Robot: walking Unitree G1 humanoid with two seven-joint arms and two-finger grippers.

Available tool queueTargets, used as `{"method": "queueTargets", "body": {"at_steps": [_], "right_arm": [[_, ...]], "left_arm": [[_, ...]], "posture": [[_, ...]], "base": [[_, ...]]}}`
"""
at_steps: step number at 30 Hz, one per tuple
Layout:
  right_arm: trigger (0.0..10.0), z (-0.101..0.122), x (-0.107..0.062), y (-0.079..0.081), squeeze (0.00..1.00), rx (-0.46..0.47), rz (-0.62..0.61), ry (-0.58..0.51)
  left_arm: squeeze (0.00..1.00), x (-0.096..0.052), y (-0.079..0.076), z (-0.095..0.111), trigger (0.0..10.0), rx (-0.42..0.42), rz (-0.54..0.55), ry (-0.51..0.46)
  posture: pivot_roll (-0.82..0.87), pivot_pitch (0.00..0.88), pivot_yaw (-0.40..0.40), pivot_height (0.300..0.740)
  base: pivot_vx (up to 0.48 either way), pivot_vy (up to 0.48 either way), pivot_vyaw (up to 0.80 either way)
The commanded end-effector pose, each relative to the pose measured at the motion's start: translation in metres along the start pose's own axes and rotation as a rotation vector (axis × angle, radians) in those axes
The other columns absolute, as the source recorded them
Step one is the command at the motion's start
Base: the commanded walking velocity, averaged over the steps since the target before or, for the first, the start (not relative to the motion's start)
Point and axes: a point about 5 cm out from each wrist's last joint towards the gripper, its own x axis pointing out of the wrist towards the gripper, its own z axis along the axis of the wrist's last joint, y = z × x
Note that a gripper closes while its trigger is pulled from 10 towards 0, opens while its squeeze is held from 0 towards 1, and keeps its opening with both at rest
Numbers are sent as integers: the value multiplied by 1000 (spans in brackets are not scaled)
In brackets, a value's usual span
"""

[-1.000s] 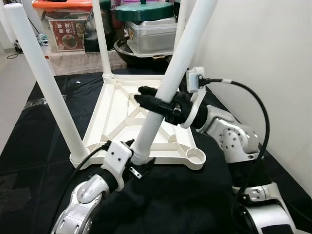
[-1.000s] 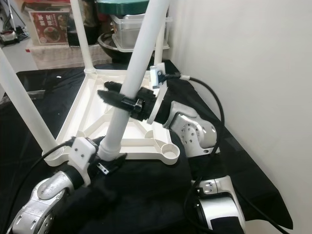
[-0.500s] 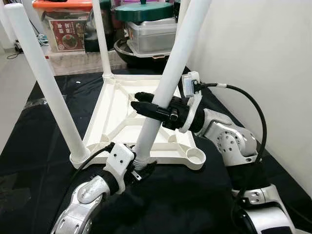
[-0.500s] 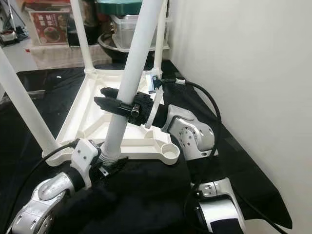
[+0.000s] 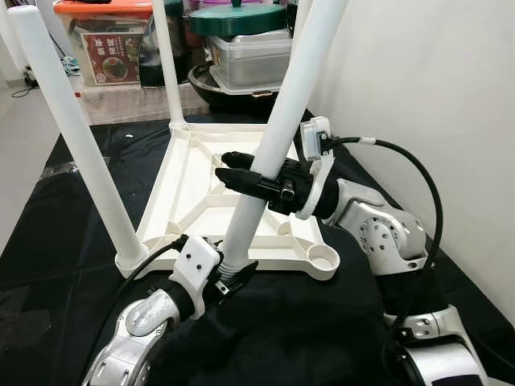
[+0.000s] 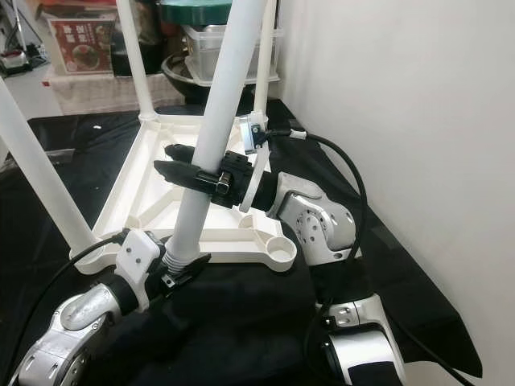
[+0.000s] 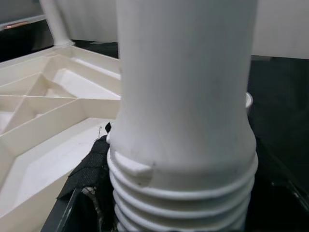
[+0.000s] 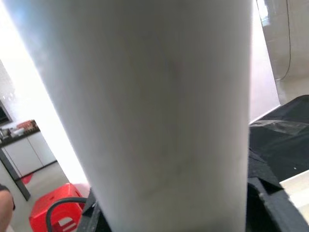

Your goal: Building children table

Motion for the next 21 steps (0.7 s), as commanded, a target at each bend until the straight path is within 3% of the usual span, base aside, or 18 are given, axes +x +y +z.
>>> {"method": "queueTargets", "body": {"at_steps": [1, 3, 4, 5, 6, 7, 9, 11, 14, 15, 17, 18, 19, 20, 21], "right_arm": [[10000, -5, 4, -3, 1000, -12, -74, 16], [10000, -5, 4, -3, 1000, -12, -74, 16], [10000, -7, 7, -10, 0, 13, -179, 5], [10000, -8, 10, -18, 0, 50, -305, -22], [10000, -8, 10, -18, 0, 50, -305, -22], [10000, -12, 11, -24, 0, 115, -427, -56], [10000, -12, 11, -24, 0, 115, -427, -56], [10000, -36, 14, -24, 0, 270, -614, -80], [10000, -36, 14, -24, 0, 270, -614, -80], [10000, -48, 16, -22, 0, 339, -679, -82], [10000, -48, 16, -22, 0, 339, -679, -82], [10000, -58, 20, -19, 0, 411, -719, -92], [10000, -58, 20, -19, 0, 411, -719, -92], [10000, -64, 29, -15, 0, 492, -718, -111], [10000, -64, 29, -15, 0, 492, -718, -111]], "left_arm": [[0, 4, 2, 0, 10000, 22, 16, 5], [0, 4, 2, 0, 10000, 22, 16, 5], [0, 5, 5, -1, 10000, 45, 48, 14], [0, 6, 9, -2, 10000, 61, 78, 19], [0, 6, 9, -2, 10000, 61, 78, 19], [0, 6, 14, -3, 10000, 81, 119, 31], [0, 6, 14, -3, 10000, 81, 119, 31], [0, 9, 24, -5, 10000, 137, 219, 61], [0, 9, 24, -5, 10000, 137, 219, 61], [0, 13, 26, -4, 10000, 160, 245, 64], [0, 13, 26, -4, 10000, 160, 245, 64], [0, 20, 24, -4, 10000, 188, 261, 66], [0, 20, 24, -4, 10000, 188, 261, 66], [0, 31, 18, -2, 10000, 223, 264, 61], [0, 31, 18, -2, 10000, 223, 264, 61]], "posture": [[72, 0, -44, 740], [72, 0, -44, 740], [72, 0, -44, 740], [72, 0, -44, 740], [72, 0, -44, 740], [72, 0, -44, 740], [72, 0, -44, 740], [72, 0, -48, 740], [72, 0, -48, 740], [72, 0, -47, 740], [72, 0, -47, 740], [75, 0, -50, 740], [75, 0, -50, 740], [75, 0, -51, 740], [75, 0, -51, 740]], "base": [[0, 0, 0], [0, 0, 0], [0, 0, 0], [0, 0, 0], [0, 0, 0], [0, 0, 0], [0, 0, 0], [0, 0, 0], [0, 0, 0], [0, 0, 0], [0, 0, 0], [0, 0, 0], [0, 0, 0], [0, 0, 0], [0, 0, 0]]}}
